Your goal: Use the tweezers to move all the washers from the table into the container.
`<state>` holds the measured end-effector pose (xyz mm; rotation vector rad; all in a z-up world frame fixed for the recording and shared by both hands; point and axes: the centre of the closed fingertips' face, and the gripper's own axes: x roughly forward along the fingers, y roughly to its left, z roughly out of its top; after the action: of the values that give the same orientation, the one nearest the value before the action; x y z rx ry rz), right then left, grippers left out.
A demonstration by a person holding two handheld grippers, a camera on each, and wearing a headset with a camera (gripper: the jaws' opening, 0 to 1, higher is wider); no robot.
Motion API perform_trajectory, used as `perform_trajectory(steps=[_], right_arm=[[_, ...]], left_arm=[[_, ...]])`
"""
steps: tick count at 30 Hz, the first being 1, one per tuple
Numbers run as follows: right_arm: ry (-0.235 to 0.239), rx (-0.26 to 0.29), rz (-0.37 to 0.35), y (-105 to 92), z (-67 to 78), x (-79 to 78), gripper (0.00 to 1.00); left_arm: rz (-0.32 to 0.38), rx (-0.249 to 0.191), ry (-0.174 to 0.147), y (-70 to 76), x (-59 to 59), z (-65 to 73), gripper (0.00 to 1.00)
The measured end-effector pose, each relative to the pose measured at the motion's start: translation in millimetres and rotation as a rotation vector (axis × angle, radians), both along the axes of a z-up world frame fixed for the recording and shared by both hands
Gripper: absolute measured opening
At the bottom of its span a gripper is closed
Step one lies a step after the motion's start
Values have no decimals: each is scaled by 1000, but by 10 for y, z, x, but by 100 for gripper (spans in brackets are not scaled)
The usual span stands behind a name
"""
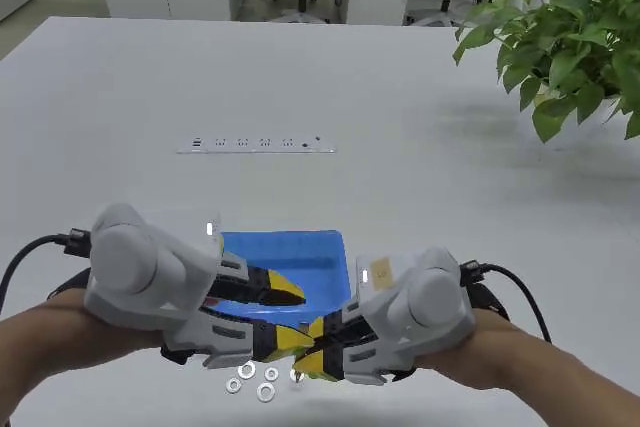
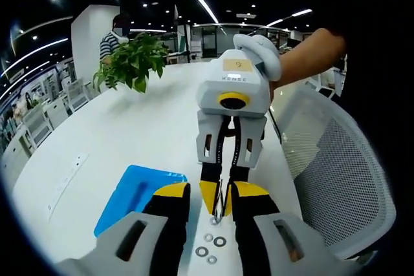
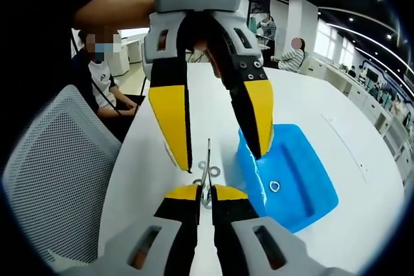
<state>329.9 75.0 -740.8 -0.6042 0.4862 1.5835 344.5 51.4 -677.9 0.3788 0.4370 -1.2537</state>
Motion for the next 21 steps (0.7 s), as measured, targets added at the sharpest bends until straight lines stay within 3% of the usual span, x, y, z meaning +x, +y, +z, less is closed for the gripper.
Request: perform_trajectory(steps=[6,12,21], right_arm=[[-8,-13,21,7,61,-29,8],[-17,-22,42,24,151,-34,8],[-31,-20,60,36,322,-10,8]], left_arm=[[50,-49,14,69,-46,17,49],[79,-50,0,150,-89,7,66],[142,-40,25,285,-99,12,81]])
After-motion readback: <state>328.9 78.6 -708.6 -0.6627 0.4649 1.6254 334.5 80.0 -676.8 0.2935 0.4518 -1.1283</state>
